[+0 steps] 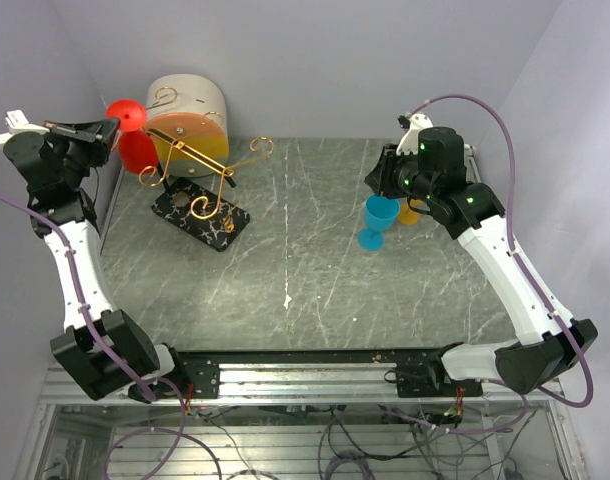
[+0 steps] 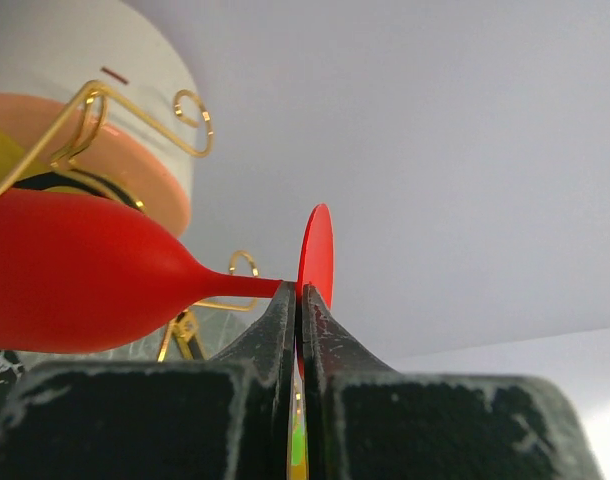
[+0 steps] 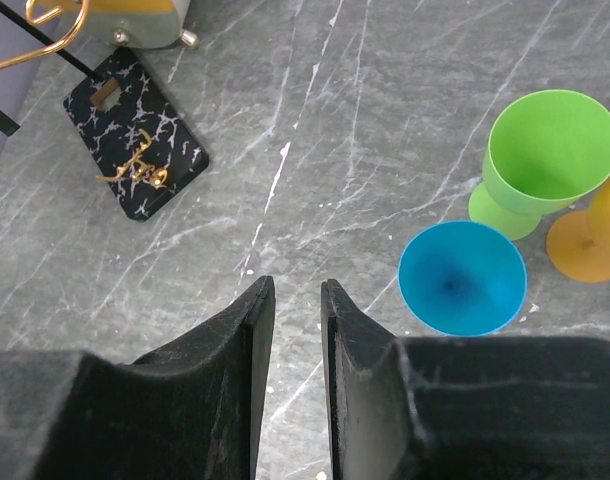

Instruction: Take the wine glass off the wine glass rack

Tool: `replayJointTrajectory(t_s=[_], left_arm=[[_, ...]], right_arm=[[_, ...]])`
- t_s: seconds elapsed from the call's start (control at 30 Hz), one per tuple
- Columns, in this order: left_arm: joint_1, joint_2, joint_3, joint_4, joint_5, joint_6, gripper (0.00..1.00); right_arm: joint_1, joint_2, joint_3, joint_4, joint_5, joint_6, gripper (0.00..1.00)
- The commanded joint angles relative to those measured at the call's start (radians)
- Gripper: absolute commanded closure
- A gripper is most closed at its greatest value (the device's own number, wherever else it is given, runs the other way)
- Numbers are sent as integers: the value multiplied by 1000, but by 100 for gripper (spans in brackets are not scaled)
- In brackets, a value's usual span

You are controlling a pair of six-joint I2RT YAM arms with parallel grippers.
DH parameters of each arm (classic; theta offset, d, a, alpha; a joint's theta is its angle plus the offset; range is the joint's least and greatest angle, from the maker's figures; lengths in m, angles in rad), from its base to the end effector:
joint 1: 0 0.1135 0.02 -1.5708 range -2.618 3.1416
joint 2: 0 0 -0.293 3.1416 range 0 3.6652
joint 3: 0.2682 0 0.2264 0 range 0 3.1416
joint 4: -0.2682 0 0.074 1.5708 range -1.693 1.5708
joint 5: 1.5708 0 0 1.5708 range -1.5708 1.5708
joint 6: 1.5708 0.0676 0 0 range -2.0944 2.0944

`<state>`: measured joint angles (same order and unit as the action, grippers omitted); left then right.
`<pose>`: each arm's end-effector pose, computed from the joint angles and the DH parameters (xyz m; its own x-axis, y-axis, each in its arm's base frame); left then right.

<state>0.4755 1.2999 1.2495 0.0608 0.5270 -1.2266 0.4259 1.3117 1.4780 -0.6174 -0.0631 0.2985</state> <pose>0.2779 0.1048 0.4461 -0.0453 -0.9385 -0.3424 0.0261 0.3415 -0.9395 0.2510 0.1186 0.4304 -0.5159 0.0883 -0.8521 -0.3267 0.8992 0.2909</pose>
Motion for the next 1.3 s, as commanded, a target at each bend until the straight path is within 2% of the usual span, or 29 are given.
replayJointTrajectory(t_s=[0.0, 0.2, 0.37, 0.47, 0.67, 0.83, 0.93, 1.07, 1.27], left_arm=[[-5, -32, 73, 83, 18, -65, 92], [-9, -66, 107, 232, 88, -238, 92], [-60, -94, 46, 530, 114, -468, 92], [-135, -89, 23, 699, 115, -560, 93], [-364, -39, 19, 869, 144, -559, 93], [-523, 57, 18, 1128, 200, -634, 93], [-571, 128, 21, 1342, 215, -754, 93], [-597, 204, 20, 1653, 174, -963, 93], [-631, 149, 6, 1662, 232, -957, 93]], right_arm=[[4, -9, 19, 15, -7, 1, 75], [4, -15, 23, 25, -48, -1, 75], [5, -28, 38, 79, -183, -2, 74], [5, -44, 33, 147, -300, 14, 74], [7, -87, -8, 290, -476, 68, 74], [5, -116, -40, 372, -590, 91, 73], [5, -146, -63, 450, -674, 115, 69], [4, -205, -89, 514, -702, 109, 52], [4, -223, -68, 527, -680, 60, 41]])
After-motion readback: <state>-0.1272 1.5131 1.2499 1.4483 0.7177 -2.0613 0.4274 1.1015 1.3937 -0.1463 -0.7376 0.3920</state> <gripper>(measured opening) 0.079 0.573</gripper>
